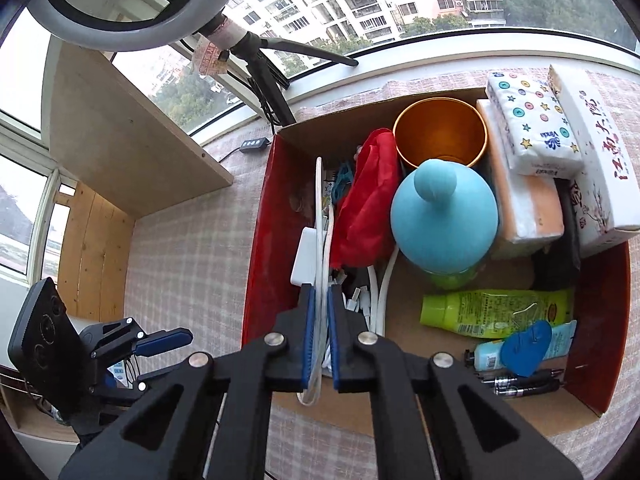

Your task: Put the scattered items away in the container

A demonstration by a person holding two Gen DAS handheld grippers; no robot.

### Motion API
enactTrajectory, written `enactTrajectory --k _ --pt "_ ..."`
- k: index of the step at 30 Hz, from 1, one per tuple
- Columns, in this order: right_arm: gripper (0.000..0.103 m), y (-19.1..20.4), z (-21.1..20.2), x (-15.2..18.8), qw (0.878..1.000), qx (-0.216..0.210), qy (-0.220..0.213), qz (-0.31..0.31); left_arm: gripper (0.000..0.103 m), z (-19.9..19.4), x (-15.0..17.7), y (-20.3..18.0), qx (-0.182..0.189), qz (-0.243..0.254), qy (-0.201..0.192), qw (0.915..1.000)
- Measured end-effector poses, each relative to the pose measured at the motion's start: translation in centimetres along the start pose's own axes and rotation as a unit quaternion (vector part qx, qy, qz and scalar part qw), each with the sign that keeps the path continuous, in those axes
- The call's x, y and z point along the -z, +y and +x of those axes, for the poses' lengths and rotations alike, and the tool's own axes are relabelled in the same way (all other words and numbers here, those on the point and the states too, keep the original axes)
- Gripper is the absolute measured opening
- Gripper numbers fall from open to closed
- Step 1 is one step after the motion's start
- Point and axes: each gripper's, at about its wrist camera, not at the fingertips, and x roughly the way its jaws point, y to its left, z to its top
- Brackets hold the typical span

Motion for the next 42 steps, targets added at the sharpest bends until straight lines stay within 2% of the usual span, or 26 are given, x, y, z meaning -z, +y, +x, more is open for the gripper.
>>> enactTrajectory --k 3,8,20,29,31,34,36,39,41,42 --pt "0.007 0.7 0.6 -0.2 1.0 -0.01 -0.003 -0.004 0.026 0.2 0.0 0.0 0.001 0.0 0.003 1.0" --pt "0.007 1.4 3.3 0.0 0.999 0.018 0.023 -0.019 0.026 0.4 0.1 0.2 0.003 -0.003 0.004 1.0" --pt "0.006 0.1 7.1 0.3 0.997 0.041 0.055 -0.022 0.026 0.9 0.0 0.2 0.006 -0.005 0.007 0.9999" --pt "0.009 0.8 5.2 0.0 0.997 0.041 0.054 -0.043 0.026 0.5 -0.5 0.0 0.002 0.001 0.003 1.0" --pt "0.02 1.3 4.6 0.2 0.996 0.045 0.052 -0.048 0.026 0.4 -0.6 -0.2 0.0 0.003 0.002 1.0" --pt "0.031 1.9 3.6 0.4 0.996 0.052 0.044 -0.056 0.026 0.2 -0.5 -0.2 -0.005 0.002 -0.001 1.0" --pt "0.031 2.3 2.6 0.5 0.996 0.055 0.035 -0.06 0.026 0.0 -0.4 -0.2 -0.008 0.001 -0.003 1.0" --pt "0.031 2.7 0.2 0.8 0.997 0.052 0.003 -0.06 0.037 -0.6 -0.3 -0.2 -0.013 -0.001 -0.009 0.9999" --pt "0.035 2.6 -2.0 1.5 0.997 0.054 -0.032 -0.055 0.04 -1.1 0.0 -0.1 -0.021 -0.004 -0.014 0.9997" --pt "0.042 2.6 -3.1 2.0 0.996 0.056 -0.05 -0.052 0.041 -1.3 0.1 -0.1 -0.024 -0.007 -0.017 0.9995"
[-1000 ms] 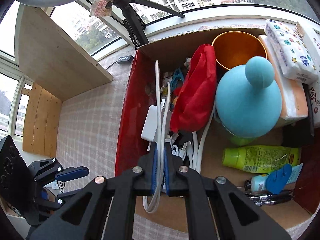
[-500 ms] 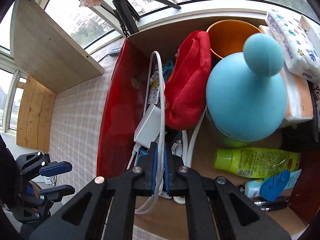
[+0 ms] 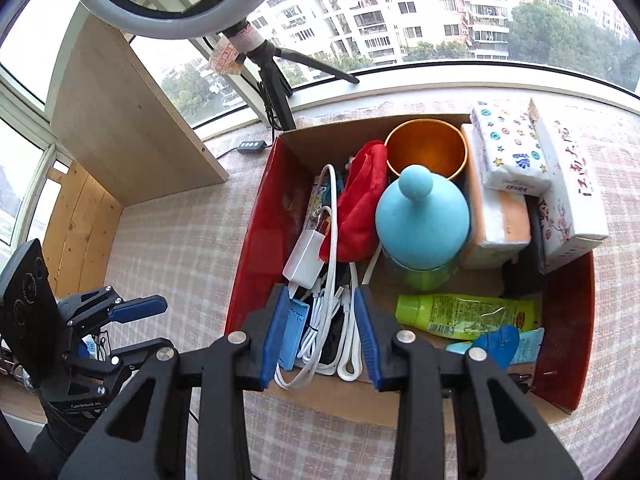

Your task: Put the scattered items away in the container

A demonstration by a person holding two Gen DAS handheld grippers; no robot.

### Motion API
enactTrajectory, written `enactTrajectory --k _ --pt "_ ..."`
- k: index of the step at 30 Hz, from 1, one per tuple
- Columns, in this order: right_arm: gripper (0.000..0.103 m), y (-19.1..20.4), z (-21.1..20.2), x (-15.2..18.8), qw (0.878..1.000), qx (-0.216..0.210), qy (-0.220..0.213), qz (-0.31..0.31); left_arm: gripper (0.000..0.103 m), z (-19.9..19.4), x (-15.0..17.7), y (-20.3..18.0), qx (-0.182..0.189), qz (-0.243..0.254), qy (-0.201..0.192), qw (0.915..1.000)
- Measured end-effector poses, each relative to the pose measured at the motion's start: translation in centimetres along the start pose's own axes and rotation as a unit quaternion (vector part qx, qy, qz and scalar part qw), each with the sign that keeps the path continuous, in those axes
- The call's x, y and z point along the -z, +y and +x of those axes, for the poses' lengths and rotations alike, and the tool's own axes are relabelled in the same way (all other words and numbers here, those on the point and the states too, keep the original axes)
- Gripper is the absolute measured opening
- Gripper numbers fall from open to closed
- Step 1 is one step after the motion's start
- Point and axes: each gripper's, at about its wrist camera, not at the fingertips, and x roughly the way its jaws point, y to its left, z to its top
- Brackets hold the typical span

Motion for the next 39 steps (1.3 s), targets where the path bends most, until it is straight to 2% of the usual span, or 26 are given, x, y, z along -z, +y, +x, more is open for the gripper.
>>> enactTrajectory --k 1,3,8,9,13,16,22,30,37,39 --pt "0.05 0.0 -1.0 0.3 1.0 0.004 -0.018 0.004 0.045 -0.1 0.1 0.1 -0.004 -0.003 -0.001 1.0" --pt "0.057 -0.7 -2.7 0.9 0.999 0.013 -0.05 0.017 0.051 -0.4 0.4 0.2 -0.011 -0.011 -0.004 0.9999" --pt "0.063 -2.6 -5.3 3.3 0.993 0.046 -0.1 0.053 0.069 -0.9 1.2 0.8 -0.023 -0.054 -0.005 0.9983" --pt "0.065 -2.9 -5.8 3.8 0.991 0.052 -0.107 0.061 0.077 -1.0 1.3 0.9 -0.024 -0.064 -0.006 0.9976" --pt "0.069 -4.1 -7.1 5.7 0.985 0.074 -0.121 0.098 0.077 -1.1 1.2 1.0 -0.038 -0.098 -0.002 0.9945" --pt "0.07 -4.5 -8.0 6.7 0.982 0.112 -0.111 0.106 0.077 -1.0 0.6 0.3 -0.056 -0.111 0.006 0.9922" --pt "0.07 -3.7 -9.7 7.3 0.977 0.165 -0.117 0.069 0.077 0.0 -1.5 -1.9 -0.087 -0.12 0.013 0.9888" --pt "0.07 -1.5 -11.3 5.3 0.963 0.233 -0.135 0.023 0.077 -0.2 -4.3 -4.1 -0.086 -0.121 -0.005 0.9888" --pt "0.071 -0.4 -11.0 3.6 0.963 0.232 -0.141 -0.003 0.077 -0.1 -5.8 -5.4 -0.1 -0.113 0.004 0.9885" --pt "0.071 -0.5 -10.7 3.2 0.962 0.234 -0.139 -0.009 0.077 0.3 -6.0 -5.6 -0.093 -0.115 0.009 0.989"
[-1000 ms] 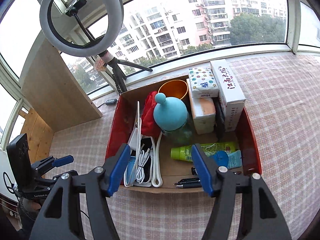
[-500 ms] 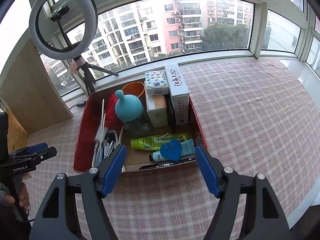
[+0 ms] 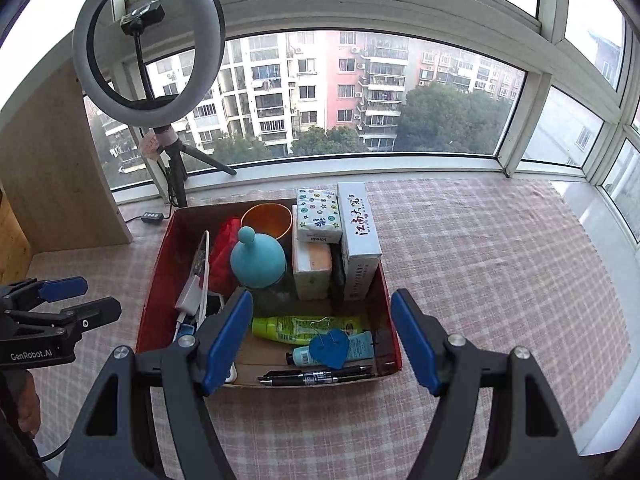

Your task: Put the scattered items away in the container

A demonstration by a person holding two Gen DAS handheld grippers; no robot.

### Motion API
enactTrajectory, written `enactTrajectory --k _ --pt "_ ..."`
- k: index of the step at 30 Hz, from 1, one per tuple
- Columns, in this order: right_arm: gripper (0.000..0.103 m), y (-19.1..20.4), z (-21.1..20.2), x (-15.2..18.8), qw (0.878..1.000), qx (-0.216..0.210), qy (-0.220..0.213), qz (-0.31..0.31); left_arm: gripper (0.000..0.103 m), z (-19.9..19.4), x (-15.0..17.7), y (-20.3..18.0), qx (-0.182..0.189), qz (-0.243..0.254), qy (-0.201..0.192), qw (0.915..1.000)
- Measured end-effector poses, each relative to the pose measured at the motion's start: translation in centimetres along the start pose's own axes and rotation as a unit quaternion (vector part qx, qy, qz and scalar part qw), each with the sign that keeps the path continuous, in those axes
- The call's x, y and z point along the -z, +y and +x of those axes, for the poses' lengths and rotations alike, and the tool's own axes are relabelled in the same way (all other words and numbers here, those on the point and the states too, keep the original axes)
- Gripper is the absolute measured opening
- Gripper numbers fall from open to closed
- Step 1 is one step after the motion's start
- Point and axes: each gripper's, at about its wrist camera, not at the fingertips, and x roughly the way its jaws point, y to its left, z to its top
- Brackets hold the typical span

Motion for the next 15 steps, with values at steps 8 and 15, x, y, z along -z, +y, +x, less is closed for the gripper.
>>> enactTrajectory --k 8,15 --pt "0.071 -0.9 1.6 -0.8 1.0 -0.003 0.01 -0.008 0.077 1.7 -0.7 -0.7 0.003 -0.009 0.018 0.9998" --pt "0.071 -2.2 3.1 -1.3 1.0 -0.012 0.02 0.005 0.077 2.3 -1.7 -0.6 -0.025 -0.008 0.022 0.9994"
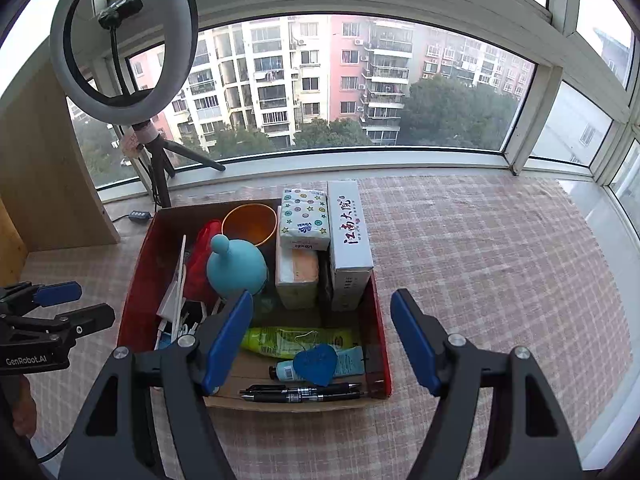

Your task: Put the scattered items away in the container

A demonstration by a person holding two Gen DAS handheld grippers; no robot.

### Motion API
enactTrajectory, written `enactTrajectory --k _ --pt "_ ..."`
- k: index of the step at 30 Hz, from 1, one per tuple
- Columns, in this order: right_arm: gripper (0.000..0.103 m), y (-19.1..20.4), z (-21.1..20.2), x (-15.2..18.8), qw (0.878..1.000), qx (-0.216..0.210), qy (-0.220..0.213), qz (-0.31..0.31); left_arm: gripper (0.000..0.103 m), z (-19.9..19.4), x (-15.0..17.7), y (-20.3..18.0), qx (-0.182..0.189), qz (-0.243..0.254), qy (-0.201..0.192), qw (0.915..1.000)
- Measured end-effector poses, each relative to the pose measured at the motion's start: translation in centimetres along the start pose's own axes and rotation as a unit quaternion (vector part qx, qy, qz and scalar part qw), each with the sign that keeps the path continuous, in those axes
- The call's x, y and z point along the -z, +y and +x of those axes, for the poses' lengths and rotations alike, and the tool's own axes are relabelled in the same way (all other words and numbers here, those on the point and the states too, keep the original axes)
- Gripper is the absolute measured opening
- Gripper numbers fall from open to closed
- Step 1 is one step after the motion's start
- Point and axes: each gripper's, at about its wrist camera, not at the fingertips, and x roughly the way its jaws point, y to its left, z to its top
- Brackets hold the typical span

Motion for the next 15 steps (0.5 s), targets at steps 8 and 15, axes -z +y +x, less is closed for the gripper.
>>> enactTrajectory --k 8,15 --pt "0.071 -0.9 1.4 0.1 1.0 0.0 0.015 0.012 0.077 0.7 0.0 -0.4 -0.013 0.002 0.006 0.9999" --pt "0.071 -1.6 1.8 -0.2 1.0 0.006 0.018 0.021 0.077 1.0 -0.1 -0.2 -0.005 -0.005 0.01 0.9999"
